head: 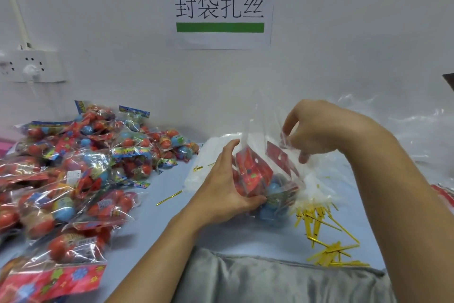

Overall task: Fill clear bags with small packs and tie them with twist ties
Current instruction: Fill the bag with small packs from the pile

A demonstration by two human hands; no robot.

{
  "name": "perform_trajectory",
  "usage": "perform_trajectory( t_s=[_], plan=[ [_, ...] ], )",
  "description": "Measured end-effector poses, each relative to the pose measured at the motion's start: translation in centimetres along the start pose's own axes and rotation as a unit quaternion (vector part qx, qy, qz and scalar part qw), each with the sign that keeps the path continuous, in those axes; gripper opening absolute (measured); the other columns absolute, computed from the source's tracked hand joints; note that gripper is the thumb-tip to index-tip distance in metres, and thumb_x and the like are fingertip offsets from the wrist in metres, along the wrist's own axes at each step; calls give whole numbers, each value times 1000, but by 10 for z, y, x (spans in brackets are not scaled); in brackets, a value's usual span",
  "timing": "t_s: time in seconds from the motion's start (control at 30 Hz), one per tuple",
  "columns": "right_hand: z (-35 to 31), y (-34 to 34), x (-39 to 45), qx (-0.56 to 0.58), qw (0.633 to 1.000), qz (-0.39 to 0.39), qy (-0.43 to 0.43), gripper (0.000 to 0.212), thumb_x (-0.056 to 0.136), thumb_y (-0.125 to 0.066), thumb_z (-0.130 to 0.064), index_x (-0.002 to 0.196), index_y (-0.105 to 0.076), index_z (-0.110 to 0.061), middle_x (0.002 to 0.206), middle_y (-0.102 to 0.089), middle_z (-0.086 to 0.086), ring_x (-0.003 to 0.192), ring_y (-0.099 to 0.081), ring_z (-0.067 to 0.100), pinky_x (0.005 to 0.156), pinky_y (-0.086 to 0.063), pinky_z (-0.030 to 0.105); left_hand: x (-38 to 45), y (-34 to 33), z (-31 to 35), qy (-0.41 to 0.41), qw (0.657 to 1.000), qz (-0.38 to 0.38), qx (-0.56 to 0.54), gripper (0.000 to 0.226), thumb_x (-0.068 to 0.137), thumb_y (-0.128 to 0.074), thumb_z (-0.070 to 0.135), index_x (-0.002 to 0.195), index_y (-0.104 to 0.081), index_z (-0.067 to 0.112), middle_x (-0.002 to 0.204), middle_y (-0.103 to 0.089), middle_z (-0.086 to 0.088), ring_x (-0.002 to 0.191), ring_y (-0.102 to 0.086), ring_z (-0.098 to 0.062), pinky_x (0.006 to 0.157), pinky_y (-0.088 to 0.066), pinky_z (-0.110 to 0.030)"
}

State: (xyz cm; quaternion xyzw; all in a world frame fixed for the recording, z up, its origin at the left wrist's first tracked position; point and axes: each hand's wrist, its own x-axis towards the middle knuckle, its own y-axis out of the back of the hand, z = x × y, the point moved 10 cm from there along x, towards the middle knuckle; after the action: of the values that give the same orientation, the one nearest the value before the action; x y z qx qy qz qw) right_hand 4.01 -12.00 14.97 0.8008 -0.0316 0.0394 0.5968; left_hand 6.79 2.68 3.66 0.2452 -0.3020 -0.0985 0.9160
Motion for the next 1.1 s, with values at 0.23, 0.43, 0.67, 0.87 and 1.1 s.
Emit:
perform_trajectory(
  t_s=[0.23,0.43,0.67,0.87,1.1],
  plan=[
    [-4,-35,5,-60,997,-55,-9,11,84,-65,-9,74,-65,-7,73,-68,8,65,-63,24,58,-49,24,1,-1,-2,-1,1000,7,-4,113,54,-90,48,142,-19,49,112,-47,27,93,-59,5,74,-46,-7],
    [-15,-38,5,3,998,-50,46,21,78,-52,-2,59,-58,-5,55,-48,3,53,-41,19,48,-32,22,2,-3,-7,9,1000,-2,-10,109,57,-89,42,141,-20,45,118,-58,4,92,-64,-7,80,-54,-23],
    [-15,-44,2,-13,995,-86,56,41,92,-56,-23,52,-53,-13,45,-46,-2,48,-46,19,43,-37,19,1,-3,-5,9,1000,-6,-18,110,58,-88,41,144,-20,44,119,-58,4,94,-62,-6,84,-53,-24],
    [-1,-28,3,-9,999,-44,6,58,102,-46,-54,67,-64,-10,65,-70,5,58,-64,20,58,-48,24,1,-4,-6,8,1000,-9,-6,109,61,-88,40,141,-16,51,118,-55,19,92,-62,0,78,-48,-11],
    [4,-25,4,-70,997,-22,-22,52,105,-47,-38,63,-49,-8,60,-54,5,57,-50,18,51,-35,27,1,-3,-5,4,1000,-4,-4,110,61,-91,39,142,-17,49,113,-49,21,91,-61,0,79,-50,-14]
  ],
)
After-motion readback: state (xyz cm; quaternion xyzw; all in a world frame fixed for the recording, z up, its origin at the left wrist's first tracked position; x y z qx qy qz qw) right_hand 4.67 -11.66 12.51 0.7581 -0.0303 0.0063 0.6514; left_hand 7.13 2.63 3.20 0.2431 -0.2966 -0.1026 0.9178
